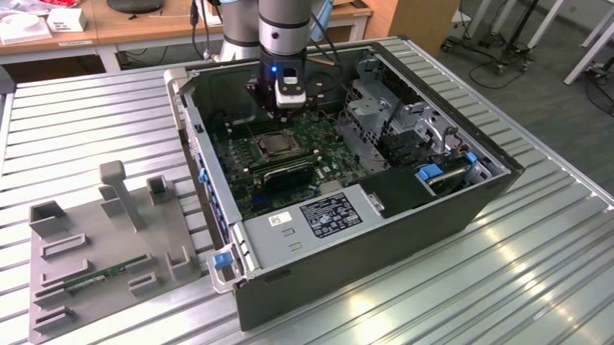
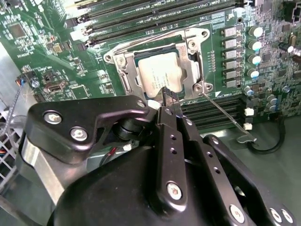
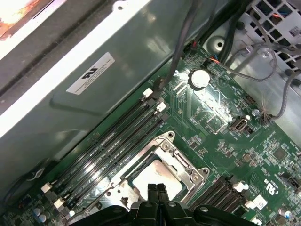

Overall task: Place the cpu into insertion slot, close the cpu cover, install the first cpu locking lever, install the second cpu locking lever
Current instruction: 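Close the cpu cover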

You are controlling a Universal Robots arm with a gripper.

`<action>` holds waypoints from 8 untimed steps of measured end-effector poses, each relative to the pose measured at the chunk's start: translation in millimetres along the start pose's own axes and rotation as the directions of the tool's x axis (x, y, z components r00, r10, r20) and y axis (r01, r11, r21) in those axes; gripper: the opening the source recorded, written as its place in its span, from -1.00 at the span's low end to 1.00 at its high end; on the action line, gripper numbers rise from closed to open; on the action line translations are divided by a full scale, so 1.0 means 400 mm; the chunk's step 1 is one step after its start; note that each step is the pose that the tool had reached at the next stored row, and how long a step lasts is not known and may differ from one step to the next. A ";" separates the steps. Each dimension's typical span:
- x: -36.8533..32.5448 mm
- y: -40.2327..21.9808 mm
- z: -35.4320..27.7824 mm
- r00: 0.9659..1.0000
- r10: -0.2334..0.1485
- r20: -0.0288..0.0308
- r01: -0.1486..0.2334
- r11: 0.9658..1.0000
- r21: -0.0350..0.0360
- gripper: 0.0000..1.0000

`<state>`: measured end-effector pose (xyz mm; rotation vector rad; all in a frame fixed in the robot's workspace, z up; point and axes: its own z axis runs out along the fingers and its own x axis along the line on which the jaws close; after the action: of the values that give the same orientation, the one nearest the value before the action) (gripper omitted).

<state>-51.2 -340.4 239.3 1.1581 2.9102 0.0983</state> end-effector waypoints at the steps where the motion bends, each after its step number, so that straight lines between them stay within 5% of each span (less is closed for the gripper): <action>1: 0.000 0.000 0.000 1.000 -0.010 -0.001 0.010 1.000 0.000 -0.79; 8: 0.000 0.000 0.000 1.000 -0.015 -0.001 0.015 1.000 0.000 -0.79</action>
<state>-51.2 -340.4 239.4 1.1360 2.9195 0.0983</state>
